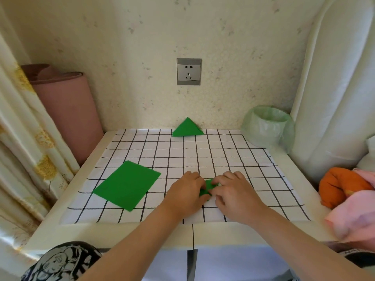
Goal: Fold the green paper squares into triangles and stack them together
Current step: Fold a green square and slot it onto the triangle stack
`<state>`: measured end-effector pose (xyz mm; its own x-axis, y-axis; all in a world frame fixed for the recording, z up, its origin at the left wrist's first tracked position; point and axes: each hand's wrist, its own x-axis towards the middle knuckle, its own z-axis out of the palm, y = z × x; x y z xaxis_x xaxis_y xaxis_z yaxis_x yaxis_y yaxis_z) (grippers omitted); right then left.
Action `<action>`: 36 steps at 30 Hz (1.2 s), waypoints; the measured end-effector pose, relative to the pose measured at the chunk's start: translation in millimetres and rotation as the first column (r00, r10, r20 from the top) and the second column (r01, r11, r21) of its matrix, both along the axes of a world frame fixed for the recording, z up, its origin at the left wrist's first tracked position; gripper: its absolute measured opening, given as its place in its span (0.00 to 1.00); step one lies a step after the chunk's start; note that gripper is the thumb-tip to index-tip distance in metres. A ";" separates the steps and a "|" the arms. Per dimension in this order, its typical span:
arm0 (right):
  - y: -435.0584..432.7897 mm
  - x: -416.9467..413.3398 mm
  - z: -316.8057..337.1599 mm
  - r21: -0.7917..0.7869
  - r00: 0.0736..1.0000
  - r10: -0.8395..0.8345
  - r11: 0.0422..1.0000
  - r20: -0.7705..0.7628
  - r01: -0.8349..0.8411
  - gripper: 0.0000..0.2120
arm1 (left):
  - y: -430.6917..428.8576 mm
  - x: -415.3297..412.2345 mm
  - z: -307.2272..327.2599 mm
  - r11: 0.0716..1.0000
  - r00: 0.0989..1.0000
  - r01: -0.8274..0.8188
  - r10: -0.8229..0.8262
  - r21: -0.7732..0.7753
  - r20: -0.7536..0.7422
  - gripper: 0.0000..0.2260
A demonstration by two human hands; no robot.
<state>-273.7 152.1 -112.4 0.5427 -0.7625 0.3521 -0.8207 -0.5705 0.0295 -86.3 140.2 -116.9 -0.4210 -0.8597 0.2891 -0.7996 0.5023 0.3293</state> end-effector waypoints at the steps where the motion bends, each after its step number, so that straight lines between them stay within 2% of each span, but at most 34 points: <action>1: 2.2 0.0 -1.7 0.013 1.000 -0.013 1.000 0.000 0.013 0.19 | 0.5 -0.4 -1.1 1.000 1.000 0.017 -0.017 0.003 -0.019 0.11; 3: 5.6 1.1 -4.0 0.046 0.999 -0.044 0.998 -0.001 0.044 0.20 | 2.4 -1.6 -2.7 0.998 0.997 0.056 -0.054 0.026 -0.063 0.09; 7: 7.9 -0.7 -2.8 0.069 0.996 -0.086 0.994 0.012 0.085 0.17 | 2.6 -1.9 -3.5 0.997 0.994 0.069 -0.065 0.039 -0.093 0.07; 9: 6.4 -3.4 -3.3 0.068 0.993 -0.112 0.992 0.026 0.110 0.20 | 1.3 -0.8 -1.7 0.998 0.995 0.062 -0.060 0.022 -0.081 0.07; 12: 1.6 -6.0 -6.4 0.082 0.982 -0.187 0.980 0.041 0.183 0.23 | -0.9 0.1 -0.7 0.997 0.996 0.083 -0.083 -0.004 -0.017 0.09; 16: -7.4 -12.0 -4.6 0.141 0.948 -0.318 0.940 0.021 0.312 0.22 | -2.4 0.2 2.7 0.992 0.984 0.124 -0.123 -0.003 0.131 0.14; 20: -16.0 -20.7 -3.7 0.173 0.928 -0.370 0.913 -0.034 0.370 0.22 | -3.0 -3.8 7.4 0.991 0.956 0.136 -0.133 0.007 0.260 0.18; 24: -19.1 -20.6 -2.3 0.171 0.917 -0.399 0.903 -0.013 0.395 0.21 | 0.1 -10.9 13.1 0.994 0.945 0.108 -0.109 0.019 0.310 0.19; 27: -18.5 -18.4 -3.9 0.145 0.921 -0.388 0.910 -0.033 0.388 0.20 | 2.7 -19.5 16.1 0.997 0.938 0.068 -0.071 0.021 0.338 0.21; 30: -14.2 -19.4 -10.2 0.069 0.955 -0.297 0.953 -0.005 0.296 0.20 | 4.0 -25.5 16.9 0.998 0.936 0.035 -0.048 0.042 0.349 0.22; 33: -13.3 -23.0 -19.4 0.006 0.987 -0.148 0.989 0.060 0.148 0.20 | 4.9 -25.8 14.7 0.999 0.947 0.022 -0.029 0.028 0.320 0.21; 36: -16.9 -25.6 -20.4 0.023 0.989 -0.132 0.991 0.059 0.131 0.19 | 6.1 -23.4 13.2 0.999 0.962 0.017 -0.028 0.046 0.270 0.20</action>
<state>-299.3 135.1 -132.8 0.4155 -0.8327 0.3660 -0.8886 -0.4575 -0.0322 -109.7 146.3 -103.7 -0.4978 -0.8582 0.1251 -0.8504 0.5113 0.1237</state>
